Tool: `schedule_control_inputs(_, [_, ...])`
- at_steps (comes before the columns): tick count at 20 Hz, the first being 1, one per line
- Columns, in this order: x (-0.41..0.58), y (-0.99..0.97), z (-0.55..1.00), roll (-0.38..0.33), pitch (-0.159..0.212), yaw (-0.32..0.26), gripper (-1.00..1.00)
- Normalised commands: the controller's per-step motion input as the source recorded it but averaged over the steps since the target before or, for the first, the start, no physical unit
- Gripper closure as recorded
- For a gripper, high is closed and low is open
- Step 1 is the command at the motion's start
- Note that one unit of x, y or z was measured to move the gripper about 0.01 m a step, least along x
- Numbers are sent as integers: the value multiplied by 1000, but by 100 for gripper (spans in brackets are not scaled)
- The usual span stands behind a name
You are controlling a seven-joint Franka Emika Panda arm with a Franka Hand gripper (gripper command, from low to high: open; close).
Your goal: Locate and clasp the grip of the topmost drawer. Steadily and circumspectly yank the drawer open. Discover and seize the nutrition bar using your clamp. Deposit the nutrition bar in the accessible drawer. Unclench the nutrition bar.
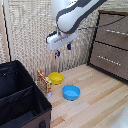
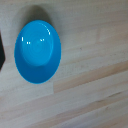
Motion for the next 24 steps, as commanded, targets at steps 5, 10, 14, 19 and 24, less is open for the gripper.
schedule_control_inputs(5, [362, 399, 521, -267, 33, -60, -100])
schedule_control_inputs(10, [260, 399, 485, -273, 47, -53, -100])
schedule_control_inputs(14, [19, 413, 198, -347, 105, -7, -100])
schedule_control_inputs(19, [0, 287, 41, -375, 80, 22, -100])
schedule_control_inputs(24, [0, 89, 0, -375, 66, 77, -100])
